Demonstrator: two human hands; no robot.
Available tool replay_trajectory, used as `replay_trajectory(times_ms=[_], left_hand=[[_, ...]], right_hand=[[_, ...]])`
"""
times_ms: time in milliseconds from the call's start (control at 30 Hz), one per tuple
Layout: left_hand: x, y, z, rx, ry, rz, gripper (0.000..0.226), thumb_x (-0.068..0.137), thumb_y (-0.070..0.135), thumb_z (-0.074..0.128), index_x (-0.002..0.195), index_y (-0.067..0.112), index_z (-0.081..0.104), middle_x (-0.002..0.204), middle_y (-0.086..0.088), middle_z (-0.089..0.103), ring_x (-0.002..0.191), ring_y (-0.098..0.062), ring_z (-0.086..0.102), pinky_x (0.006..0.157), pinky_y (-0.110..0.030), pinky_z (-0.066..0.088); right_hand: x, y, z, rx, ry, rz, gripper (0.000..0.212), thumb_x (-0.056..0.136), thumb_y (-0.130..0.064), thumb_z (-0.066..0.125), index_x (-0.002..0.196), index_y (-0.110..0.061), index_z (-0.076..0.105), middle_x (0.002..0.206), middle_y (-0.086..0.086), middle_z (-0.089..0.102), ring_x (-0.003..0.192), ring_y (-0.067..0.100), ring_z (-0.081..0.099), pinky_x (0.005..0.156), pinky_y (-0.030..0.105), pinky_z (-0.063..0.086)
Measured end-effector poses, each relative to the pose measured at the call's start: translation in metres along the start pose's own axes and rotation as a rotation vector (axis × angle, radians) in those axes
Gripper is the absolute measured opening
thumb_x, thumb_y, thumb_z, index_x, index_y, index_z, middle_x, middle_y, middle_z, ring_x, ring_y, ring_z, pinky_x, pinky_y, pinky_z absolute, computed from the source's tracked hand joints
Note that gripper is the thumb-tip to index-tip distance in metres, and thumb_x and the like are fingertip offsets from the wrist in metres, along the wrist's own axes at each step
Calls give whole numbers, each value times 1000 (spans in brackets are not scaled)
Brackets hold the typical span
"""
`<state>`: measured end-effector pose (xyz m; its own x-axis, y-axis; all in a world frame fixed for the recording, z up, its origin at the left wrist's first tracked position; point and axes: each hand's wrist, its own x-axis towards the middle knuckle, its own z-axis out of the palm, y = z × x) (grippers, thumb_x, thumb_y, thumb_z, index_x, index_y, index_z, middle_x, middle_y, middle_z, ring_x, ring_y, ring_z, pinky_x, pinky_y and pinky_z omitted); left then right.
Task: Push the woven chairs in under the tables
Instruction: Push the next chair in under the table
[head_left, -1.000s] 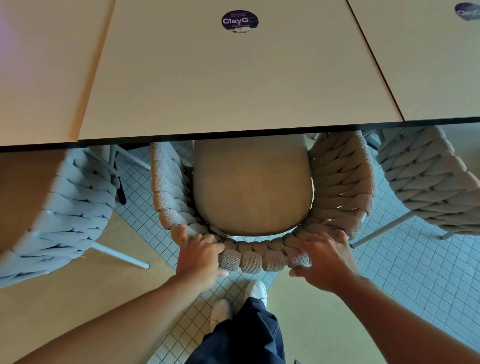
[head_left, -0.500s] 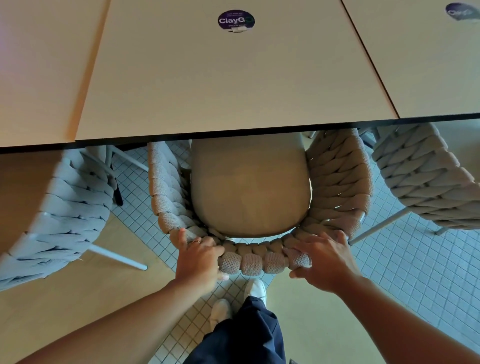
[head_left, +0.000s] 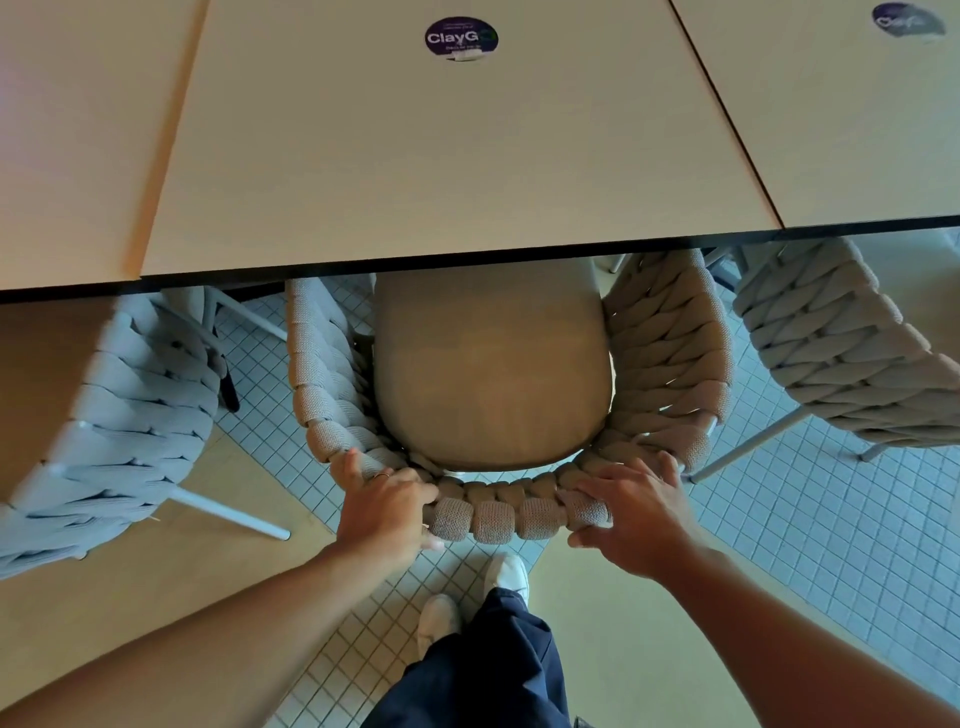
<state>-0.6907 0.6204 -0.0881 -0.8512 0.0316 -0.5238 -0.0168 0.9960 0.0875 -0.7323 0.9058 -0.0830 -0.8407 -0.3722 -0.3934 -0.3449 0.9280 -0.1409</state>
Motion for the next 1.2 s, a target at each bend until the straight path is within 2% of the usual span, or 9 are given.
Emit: replay_trajectory(times_ms=[100, 233, 467, 767, 1000, 1200], left_hand=[[0, -7, -4, 32, 2, 5, 49, 72, 61, 69, 113, 37, 63, 118, 15, 57, 122, -13, 46, 112, -56, -1], [-2, -18, -5, 112, 64, 0, 50, 71, 65, 67, 115, 41, 62, 117, 18, 59, 119, -14, 46, 109, -54, 13], [-6, -22, 0, 111, 67, -30, 45, 75, 58, 69, 115, 40, 62, 115, 16, 58, 121, -16, 46, 109, -56, 14], [-8, -31, 3, 87, 89, -18, 49, 77, 59, 66, 122, 39, 59, 120, 16, 56, 121, -15, 44, 108, -51, 11], [-9, -40, 5, 82, 100, 3, 51, 74, 64, 65, 117, 39, 61, 118, 17, 56, 117, -14, 45, 106, -48, 14], [-10, -48, 8, 65, 100, 2, 53, 73, 64, 66, 121, 40, 60, 125, 17, 55, 119, -16, 45, 108, -51, 13]], right_hand=[[1, -4, 7, 28, 28, -11, 66, 67, -74, 66, 127, -47, 57, 122, -18, 61, 116, 13, 49, 105, 47, 9], [6, -14, 13, 69, 28, -8, 65, 69, -71, 67, 129, -49, 55, 124, -20, 59, 120, 12, 45, 108, 49, -3], [11, -18, 11, 49, -23, -16, 67, 73, -70, 64, 135, -49, 49, 132, -20, 55, 127, 13, 40, 109, 53, -7], [20, -21, 11, 31, -9, -31, 66, 71, -72, 64, 132, -51, 49, 132, -23, 53, 131, 11, 37, 107, 50, -6], [16, -29, 14, 45, 42, -37, 66, 70, -72, 65, 130, -50, 52, 126, -23, 57, 122, 9, 43, 106, 46, 4], [17, -35, 18, 45, 41, -36, 68, 68, -73, 65, 130, -48, 53, 125, -21, 59, 122, 11, 44, 107, 49, 9]])
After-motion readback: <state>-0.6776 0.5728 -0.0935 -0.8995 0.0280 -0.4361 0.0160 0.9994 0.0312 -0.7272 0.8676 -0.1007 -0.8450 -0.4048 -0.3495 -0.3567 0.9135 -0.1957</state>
